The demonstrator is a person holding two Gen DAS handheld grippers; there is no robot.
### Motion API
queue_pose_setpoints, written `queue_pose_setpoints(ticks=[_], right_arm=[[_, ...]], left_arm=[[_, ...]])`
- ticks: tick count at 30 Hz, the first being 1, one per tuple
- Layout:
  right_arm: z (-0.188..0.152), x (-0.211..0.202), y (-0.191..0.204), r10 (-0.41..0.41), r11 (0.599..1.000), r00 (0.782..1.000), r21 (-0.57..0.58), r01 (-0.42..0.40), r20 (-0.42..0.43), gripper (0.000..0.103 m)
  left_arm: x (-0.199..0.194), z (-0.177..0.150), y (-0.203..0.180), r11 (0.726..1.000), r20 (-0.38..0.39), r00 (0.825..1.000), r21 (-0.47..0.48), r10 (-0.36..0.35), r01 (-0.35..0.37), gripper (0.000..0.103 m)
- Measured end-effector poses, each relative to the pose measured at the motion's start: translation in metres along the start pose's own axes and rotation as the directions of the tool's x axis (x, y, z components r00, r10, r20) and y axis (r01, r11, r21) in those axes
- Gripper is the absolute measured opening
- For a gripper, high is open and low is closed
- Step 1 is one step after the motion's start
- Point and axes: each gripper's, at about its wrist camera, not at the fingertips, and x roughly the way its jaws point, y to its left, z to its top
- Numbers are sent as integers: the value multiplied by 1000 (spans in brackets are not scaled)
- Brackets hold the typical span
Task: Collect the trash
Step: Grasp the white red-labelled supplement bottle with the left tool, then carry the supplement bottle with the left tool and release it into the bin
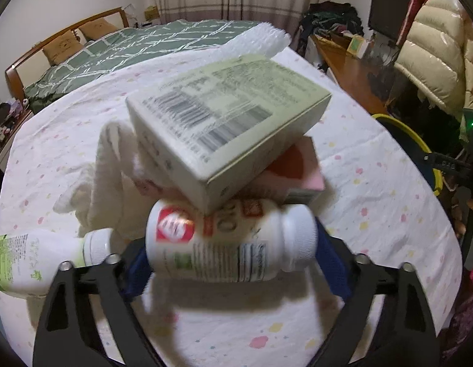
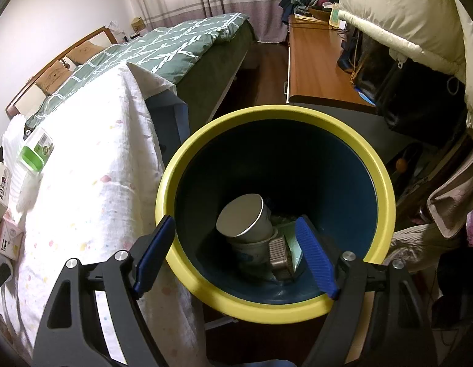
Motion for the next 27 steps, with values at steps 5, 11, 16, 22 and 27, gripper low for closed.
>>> queue_pose_setpoints(ticks=[5, 11, 16, 22, 27], right_arm=[[-1, -2, 0, 7, 1000, 1000, 2, -7, 4, 77], [-4, -8, -4, 16, 1000, 1000, 3, -16, 12, 77], [-6, -19, -12, 3, 1000, 999, 10, -4, 34, 77], [-10, -39, -30, -24, 1000, 997, 17, 23, 69, 77], [-10, -58, -56, -58, 998, 992, 42, 54, 108, 77]], left_arm=[[-4, -5, 1, 1000, -5, 1000, -10, -20, 20, 83], [-28, -15, -20, 998, 3, 998, 12, -66, 66, 83], [-47, -5, -57, 987, 34, 989, 84, -144, 140, 83], [-42, 29, -114, 959, 35, 972, 175, -232, 222, 83], [-13, 63, -173, 925, -26, 950, 220, -312, 309, 83]])
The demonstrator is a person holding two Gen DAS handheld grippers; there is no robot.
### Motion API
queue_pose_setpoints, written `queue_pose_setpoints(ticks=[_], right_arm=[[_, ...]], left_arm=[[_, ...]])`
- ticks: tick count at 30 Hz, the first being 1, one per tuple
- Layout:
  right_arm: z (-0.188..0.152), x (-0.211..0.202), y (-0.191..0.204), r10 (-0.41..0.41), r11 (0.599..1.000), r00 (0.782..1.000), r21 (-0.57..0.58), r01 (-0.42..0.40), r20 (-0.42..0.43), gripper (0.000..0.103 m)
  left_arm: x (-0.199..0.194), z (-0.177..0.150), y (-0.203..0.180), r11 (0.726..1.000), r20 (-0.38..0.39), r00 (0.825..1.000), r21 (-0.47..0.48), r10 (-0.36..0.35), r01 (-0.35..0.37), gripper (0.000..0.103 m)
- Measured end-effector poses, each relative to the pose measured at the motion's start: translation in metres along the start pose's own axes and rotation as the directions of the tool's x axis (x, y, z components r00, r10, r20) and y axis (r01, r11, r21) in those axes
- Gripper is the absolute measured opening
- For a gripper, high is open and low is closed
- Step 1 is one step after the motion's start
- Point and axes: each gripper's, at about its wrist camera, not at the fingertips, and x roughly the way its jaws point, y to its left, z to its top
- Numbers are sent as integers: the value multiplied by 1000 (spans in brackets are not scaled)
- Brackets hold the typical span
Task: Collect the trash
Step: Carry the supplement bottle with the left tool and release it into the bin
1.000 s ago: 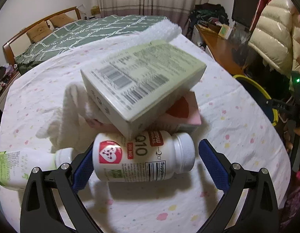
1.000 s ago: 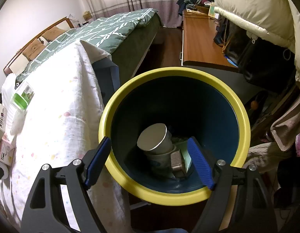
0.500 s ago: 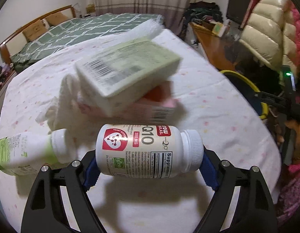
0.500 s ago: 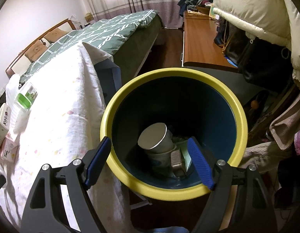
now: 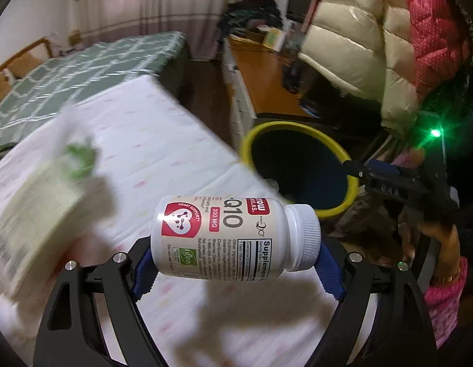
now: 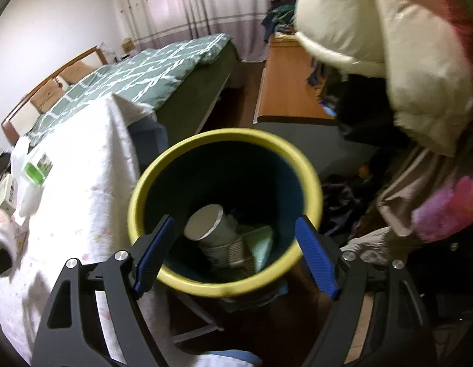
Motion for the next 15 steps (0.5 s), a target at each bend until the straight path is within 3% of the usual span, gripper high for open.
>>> queue_pose_setpoints(ticks=[7, 15], right_arm=[[-10, -24, -37, -87, 996, 995, 15, 87, 41, 77], [-26, -33, -65, -94, 994, 995, 48, 93, 23, 77]], left_arm=[[72, 51, -50, 997, -36, 999, 70, -18, 21, 83], [141, 81, -86, 996, -107, 994, 87, -19, 29, 83]])
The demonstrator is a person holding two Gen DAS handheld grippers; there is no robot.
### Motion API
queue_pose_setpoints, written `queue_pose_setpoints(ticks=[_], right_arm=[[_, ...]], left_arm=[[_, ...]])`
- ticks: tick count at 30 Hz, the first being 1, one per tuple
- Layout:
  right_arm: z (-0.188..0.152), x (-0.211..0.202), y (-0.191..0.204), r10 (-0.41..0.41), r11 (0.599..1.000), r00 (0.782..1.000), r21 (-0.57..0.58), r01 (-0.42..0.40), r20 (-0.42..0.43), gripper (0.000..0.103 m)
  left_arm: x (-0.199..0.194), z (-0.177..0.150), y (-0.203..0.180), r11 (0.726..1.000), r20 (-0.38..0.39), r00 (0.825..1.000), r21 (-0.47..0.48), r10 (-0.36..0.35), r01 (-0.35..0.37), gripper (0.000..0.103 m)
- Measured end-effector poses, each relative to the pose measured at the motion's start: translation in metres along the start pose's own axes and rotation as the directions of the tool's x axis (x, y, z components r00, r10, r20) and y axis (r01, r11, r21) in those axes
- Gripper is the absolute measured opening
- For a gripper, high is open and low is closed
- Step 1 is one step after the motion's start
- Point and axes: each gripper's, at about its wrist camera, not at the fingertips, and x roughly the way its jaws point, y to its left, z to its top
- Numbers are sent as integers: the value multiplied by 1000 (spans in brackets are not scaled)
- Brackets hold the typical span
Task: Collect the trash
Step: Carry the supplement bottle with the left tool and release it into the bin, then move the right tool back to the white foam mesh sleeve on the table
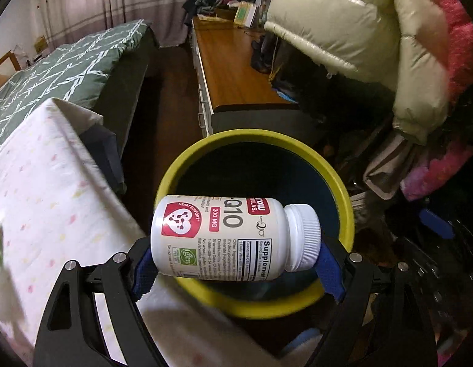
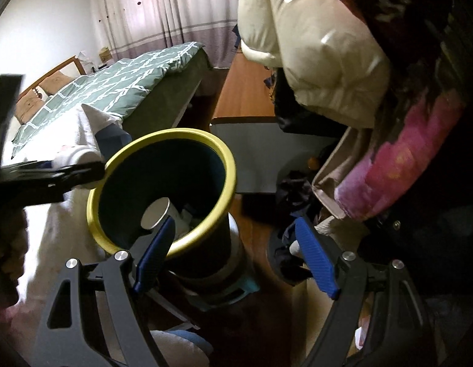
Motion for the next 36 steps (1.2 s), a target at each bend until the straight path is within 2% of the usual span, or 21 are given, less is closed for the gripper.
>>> queue_pose_setpoints(ticks=[2, 5, 8, 13, 17, 21, 27, 32, 34, 36], right_arm=[[-1, 1, -4, -1, 1000, 1000, 7, 1, -4, 77], [0, 5, -6, 2, 1000, 1000, 16, -2, -11, 77], [-2, 6, -5, 11, 1000, 1000, 16, -10, -15, 77], [-2, 6, 11, 37, 999, 999, 1, -37, -22, 77], [2, 5, 31, 66, 997, 998, -33, -67, -21, 77], [9, 4, 62, 117, 990, 993, -77, -119, -22, 77], [22, -7, 135, 224, 963, 975, -153, -222, -6, 77], [29, -16, 192, 304, 930, 952, -211, -301, -18, 76], [32, -17, 216, 331, 914, 943, -236, -329, -30, 74], [36, -18, 241, 364, 895, 930, -258, -363, -46, 70]], left_arm=[[11, 3, -2, 1000, -14, 1000, -4, -5, 5, 83], [17, 5, -4, 1000, -19, 1000, -7, 7, -7, 96], [4, 1, 1, 1000, 7, 1000, -22, 8, -7, 96], [-53, -22, 25, 998, 86, 996, -57, 14, -10, 96], [-112, -62, 52, 995, 172, 984, -101, 33, -16, 98], [-178, -118, 88, 984, 268, 956, -160, 121, -80, 98], [-244, -190, 152, 946, 316, 911, -268, 266, -183, 98], [-277, -253, 217, 873, 301, 860, -402, 411, -277, 98], [-281, -274, 237, 852, 287, 853, -438, 436, -288, 98], [-282, -293, 254, 836, 278, 854, -475, 440, -276, 98]])
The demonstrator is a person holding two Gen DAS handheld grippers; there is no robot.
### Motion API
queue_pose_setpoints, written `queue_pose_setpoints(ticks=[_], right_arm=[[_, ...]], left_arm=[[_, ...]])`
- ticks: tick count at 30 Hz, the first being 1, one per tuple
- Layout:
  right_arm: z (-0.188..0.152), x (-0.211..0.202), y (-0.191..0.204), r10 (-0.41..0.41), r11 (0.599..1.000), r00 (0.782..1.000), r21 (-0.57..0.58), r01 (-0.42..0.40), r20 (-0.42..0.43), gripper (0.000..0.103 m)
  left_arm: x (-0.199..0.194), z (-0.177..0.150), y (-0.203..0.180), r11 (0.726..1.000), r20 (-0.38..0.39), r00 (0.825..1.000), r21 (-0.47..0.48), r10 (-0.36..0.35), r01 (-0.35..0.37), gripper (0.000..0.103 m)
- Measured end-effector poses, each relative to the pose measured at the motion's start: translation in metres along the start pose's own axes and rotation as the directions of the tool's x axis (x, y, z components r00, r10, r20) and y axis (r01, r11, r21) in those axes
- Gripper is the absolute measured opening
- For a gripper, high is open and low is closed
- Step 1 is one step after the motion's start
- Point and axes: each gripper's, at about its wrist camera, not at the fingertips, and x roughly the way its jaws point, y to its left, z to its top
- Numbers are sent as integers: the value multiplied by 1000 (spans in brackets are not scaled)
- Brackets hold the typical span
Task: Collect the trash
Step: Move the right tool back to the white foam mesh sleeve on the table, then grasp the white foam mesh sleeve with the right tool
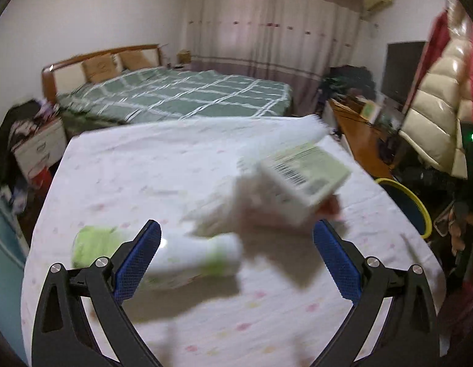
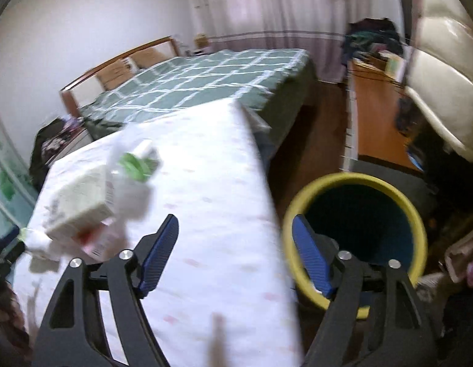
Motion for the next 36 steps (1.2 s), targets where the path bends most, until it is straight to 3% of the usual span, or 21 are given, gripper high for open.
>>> queue_pose_setpoints(ticks=[4, 10, 26, 32, 36], right_arm=[[27, 16, 45, 56, 997, 998, -44, -56, 10, 57], [58, 42, 92, 78, 993, 997, -90, -75, 27, 55], [82, 110, 120, 147, 989, 987, -8, -148, -62, 55], [79, 111, 135, 163, 986, 984, -29, -166, -73, 17], [80, 99, 139, 178, 983, 983, -39, -179, -37, 16]], left_arm=[[0, -14, 27, 999, 15, 1000, -41, 1, 0, 98], [-3, -21, 35, 999, 71, 997, -52, 11, -7, 98], [-13, -18, 18, 999, 129, 991, -28, 26, -22, 98], [-15, -18, 17, 999, 134, 991, -34, 14, -10, 98], [-15, -18, 17, 999, 138, 990, -36, 14, -9, 98]])
